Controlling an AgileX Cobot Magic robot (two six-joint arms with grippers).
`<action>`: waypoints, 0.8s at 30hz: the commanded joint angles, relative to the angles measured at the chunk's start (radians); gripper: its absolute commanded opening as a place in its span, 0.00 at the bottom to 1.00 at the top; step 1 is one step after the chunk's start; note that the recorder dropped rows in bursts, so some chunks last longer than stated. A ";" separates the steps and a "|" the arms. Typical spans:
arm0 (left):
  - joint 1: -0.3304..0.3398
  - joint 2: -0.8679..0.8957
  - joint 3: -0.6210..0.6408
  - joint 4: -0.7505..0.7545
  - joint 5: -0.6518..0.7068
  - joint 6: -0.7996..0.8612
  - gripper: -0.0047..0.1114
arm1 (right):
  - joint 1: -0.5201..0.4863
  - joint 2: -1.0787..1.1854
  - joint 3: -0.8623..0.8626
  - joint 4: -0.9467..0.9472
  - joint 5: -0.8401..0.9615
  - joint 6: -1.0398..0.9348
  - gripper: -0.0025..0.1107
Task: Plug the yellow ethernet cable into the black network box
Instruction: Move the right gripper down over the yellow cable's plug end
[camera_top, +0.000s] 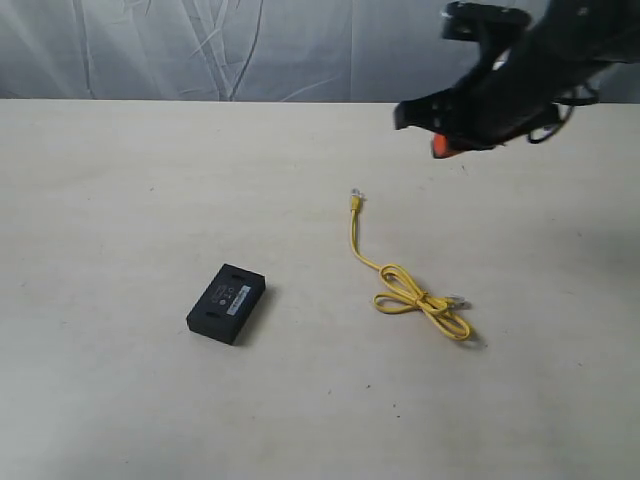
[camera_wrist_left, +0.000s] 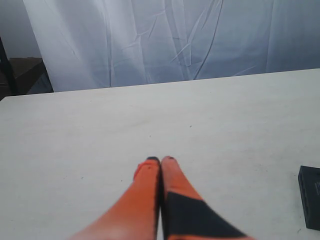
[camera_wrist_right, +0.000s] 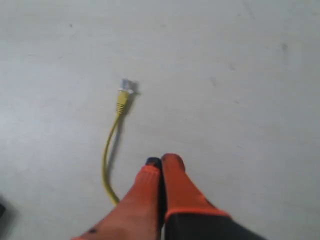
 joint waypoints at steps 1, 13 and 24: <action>0.002 -0.005 0.005 0.005 -0.014 -0.002 0.04 | 0.080 0.205 -0.221 -0.019 0.132 0.002 0.01; 0.002 -0.005 0.005 0.005 -0.014 -0.002 0.04 | 0.155 0.504 -0.605 -0.213 0.379 0.228 0.01; 0.002 -0.005 0.005 0.005 -0.014 -0.002 0.04 | 0.153 0.529 -0.605 -0.042 0.350 0.277 0.01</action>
